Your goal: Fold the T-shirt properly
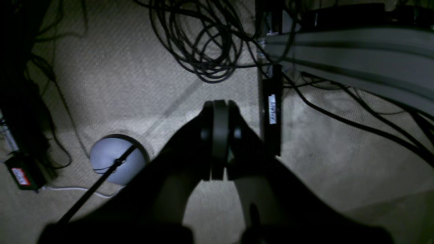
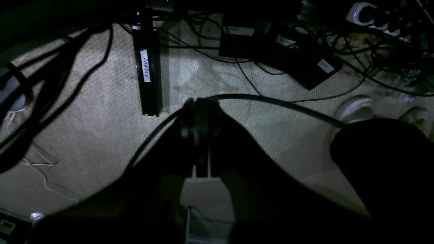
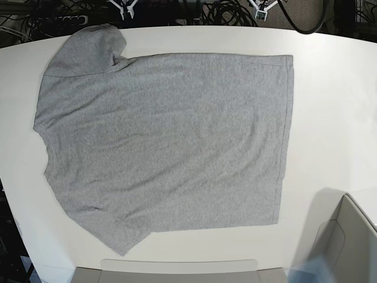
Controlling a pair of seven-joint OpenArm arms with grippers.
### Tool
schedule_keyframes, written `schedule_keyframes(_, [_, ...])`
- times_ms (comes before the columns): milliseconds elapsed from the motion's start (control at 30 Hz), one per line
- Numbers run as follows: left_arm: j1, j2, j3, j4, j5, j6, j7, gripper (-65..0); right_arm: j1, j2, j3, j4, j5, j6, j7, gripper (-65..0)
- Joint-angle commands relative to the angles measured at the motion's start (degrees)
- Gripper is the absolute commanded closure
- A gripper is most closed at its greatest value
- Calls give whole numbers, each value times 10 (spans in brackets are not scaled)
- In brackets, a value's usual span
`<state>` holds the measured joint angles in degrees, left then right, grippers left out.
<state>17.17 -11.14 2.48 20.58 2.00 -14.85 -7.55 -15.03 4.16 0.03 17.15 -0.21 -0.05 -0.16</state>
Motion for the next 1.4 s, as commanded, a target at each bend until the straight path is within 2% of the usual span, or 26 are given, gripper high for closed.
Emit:
schedule_keyframes(0, [16, -12, -15, 11, 0, 1, -5, -2, -13, 3, -1, 0, 1, 2, 0, 0])
schedule_keyframes(133, [67, -17, -74, 78, 3, 6, -3, -1, -62, 9, -2, 58, 1, 2, 0, 0])
schedule_keyframes(333, [165, -15, -118, 202, 1, 6, -2, -1, -166, 12, -3, 211, 1, 2, 0, 0])
schedule_keyframes(533, [261, -10, -147, 341, 0, 6, -2, 0, -270, 41, -2, 356, 8, -1, 0, 0])
schedule_keyframes(767, [324, 32, -241, 519, 0, 6, -2, 0, -387, 93, -2, 538, 126, -3, -1, 0])
schedule_keyframes(967, [337, 68, -329, 658, 0, 6, -6, 0, -452, 109, 10, 654, 141, -4, 1, 0])
schedule_keyframes(1100, [367, 89, -350, 787, 0, 5, -3, 0, -490, 109, 40, 771, 140, -4, 1, 0])
schedule_keyframes(1367, [374, 87, -348, 931, -1, 3, -3, 0, -502, 109, 163, 923, 142, -4, 0, 0])
